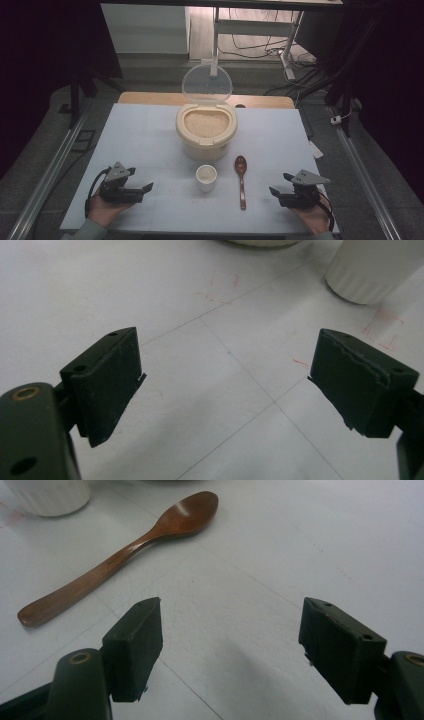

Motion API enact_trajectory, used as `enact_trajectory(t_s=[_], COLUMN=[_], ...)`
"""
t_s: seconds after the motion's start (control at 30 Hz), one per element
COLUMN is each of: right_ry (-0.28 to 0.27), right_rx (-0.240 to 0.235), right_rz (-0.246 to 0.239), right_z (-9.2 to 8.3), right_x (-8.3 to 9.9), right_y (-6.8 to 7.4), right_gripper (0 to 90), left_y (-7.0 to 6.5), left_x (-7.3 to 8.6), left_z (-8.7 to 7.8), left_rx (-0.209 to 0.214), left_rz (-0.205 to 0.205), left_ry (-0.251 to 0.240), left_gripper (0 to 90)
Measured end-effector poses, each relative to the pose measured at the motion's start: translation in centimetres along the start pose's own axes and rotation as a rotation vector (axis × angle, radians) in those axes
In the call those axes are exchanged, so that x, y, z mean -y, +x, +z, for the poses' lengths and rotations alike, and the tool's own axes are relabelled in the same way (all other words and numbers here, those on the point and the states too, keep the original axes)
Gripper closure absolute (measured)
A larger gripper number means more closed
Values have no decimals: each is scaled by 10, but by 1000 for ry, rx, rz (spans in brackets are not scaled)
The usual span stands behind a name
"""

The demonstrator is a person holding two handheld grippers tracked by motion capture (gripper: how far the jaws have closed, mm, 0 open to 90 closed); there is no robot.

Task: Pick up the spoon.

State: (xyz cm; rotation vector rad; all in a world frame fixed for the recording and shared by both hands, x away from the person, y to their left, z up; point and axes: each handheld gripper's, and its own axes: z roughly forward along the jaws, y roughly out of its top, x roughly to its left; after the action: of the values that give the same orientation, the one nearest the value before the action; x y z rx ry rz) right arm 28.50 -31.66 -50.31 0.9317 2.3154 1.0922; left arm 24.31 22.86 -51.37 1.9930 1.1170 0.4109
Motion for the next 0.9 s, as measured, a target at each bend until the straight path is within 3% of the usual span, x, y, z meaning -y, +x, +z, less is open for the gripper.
enact_trajectory(t_s=[0.5, 0.77, 0.9], right_ry=[10, 11, 48], right_rx=[29, 56, 48], right_rz=[18, 53, 91], right_z=[1, -7, -10], right_x=[0, -14, -24], right_y=[1, 8, 13], right_gripper=[259, 290, 304], left_y=[0, 1, 1], left_x=[1, 1, 1], left_z=[1, 1, 1], left_rx=[-21, -22, -16], left_rz=[6, 3, 8], left_ry=[5, 5, 7], left_gripper=[131, 131, 131])
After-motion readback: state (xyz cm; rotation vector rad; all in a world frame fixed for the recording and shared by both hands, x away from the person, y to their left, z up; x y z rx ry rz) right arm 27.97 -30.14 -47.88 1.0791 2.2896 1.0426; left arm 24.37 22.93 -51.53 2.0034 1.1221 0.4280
